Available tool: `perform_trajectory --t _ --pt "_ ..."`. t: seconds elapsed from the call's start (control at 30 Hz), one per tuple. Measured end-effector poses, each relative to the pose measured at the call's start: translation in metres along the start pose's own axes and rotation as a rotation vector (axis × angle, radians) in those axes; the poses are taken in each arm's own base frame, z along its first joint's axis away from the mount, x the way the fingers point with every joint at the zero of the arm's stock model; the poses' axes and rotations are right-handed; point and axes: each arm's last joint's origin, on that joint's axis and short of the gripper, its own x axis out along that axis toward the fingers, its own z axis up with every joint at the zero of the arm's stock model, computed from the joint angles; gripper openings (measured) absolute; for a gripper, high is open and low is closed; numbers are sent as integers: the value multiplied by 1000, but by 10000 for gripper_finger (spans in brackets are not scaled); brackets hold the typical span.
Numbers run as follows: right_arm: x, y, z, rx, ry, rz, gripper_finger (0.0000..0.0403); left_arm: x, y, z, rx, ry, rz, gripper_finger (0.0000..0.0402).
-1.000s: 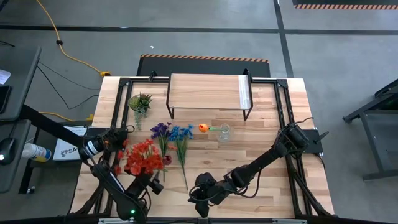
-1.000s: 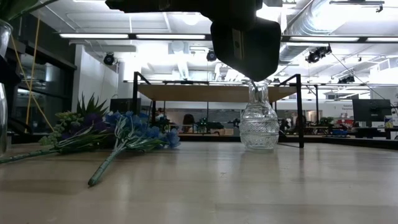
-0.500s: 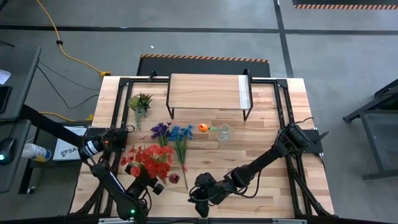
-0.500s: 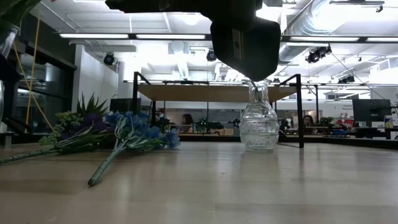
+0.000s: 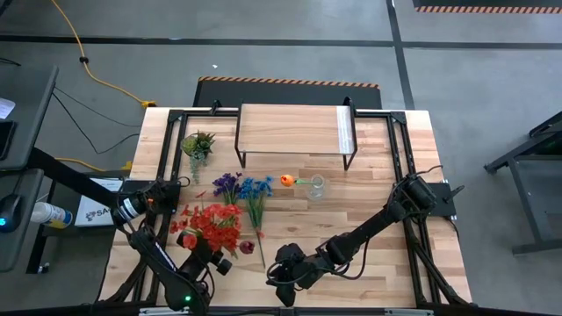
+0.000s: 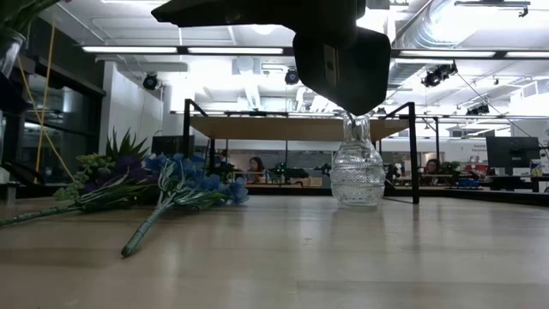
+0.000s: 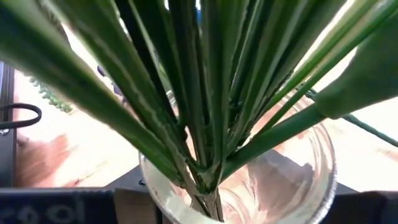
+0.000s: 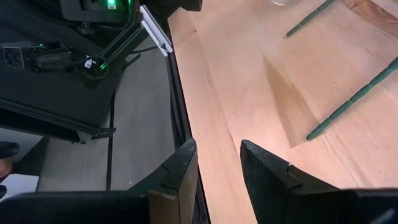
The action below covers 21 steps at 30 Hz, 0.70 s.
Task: Pick and place flowers into a vace then onto a shelf
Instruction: Move the bottom transparent vase to the bottom center of the table
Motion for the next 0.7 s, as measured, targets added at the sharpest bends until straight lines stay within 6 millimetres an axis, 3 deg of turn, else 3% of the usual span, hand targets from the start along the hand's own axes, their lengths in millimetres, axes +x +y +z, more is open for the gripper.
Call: perform_trajectory --t 0.7 --pt "0 0 0 33 -1 2 114 -6 2 9 -28 -5 -17 202"
